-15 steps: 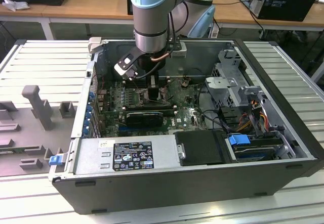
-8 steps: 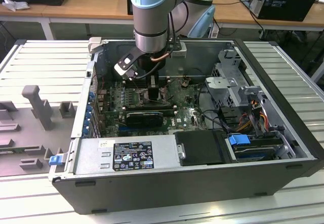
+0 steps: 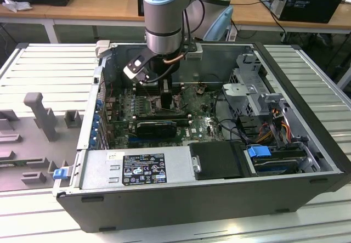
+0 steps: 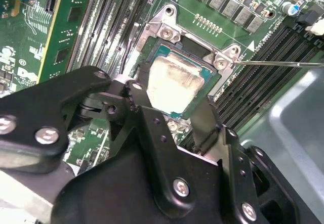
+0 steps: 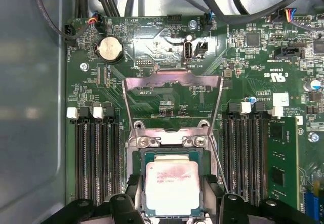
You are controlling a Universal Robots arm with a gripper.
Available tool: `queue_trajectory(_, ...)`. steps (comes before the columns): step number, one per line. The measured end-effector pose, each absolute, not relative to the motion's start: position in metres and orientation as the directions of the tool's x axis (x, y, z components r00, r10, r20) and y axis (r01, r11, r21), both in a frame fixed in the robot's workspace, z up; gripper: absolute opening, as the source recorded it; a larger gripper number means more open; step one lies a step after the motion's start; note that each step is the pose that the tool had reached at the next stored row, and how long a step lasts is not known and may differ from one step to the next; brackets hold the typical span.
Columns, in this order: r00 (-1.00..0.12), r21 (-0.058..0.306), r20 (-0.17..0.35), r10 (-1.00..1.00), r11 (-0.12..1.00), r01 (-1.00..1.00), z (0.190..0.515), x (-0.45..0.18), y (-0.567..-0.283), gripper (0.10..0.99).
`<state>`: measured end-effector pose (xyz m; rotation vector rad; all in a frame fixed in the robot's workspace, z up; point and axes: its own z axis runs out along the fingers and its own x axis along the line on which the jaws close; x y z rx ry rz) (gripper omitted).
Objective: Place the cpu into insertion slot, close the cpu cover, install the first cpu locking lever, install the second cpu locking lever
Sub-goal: 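Place the cpu into insertion slot, then close the cpu cover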
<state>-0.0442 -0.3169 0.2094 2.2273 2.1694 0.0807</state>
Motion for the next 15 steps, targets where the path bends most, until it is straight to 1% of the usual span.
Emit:
queue_trajectory(1,0.026,0.059,0.015,1.0,-0.027,0.998,0.2103,-0.0442,-0.317,0.522)
queue_trajectory(2,0.026,0.059,0.015,1.0,-0.027,0.998,0.211,-0.0442,-0.317,0.522)
queue_trajectory(3,0.026,0.059,0.014,1.0,-0.027,0.998,0.2117,-0.0442,-0.3169,0.396)
queue_trajectory(4,0.027,0.059,0.013,1.0,-0.027,0.998,0.2124,-0.0442,-0.317,0.337)
queue_trajectory(5,0.026,0.059,0.013,1.0,-0.027,0.998,0.2128,-0.0442,-0.3169,0.337)
queue_trajectory(8,0.026,0.059,0.011,1.0,-0.027,0.998,0.2141,-0.0442,-0.3169,0.153)
queue_trajectory(9,0.027,0.059,0.011,1.0,-0.027,0.998,0.2145,-0.0442,-0.317,0.106)
queue_trajectory(15,0.027,0.058,0.009,1.0,-0.027,0.998,0.2196,-0.0411,-0.3169,0.106)
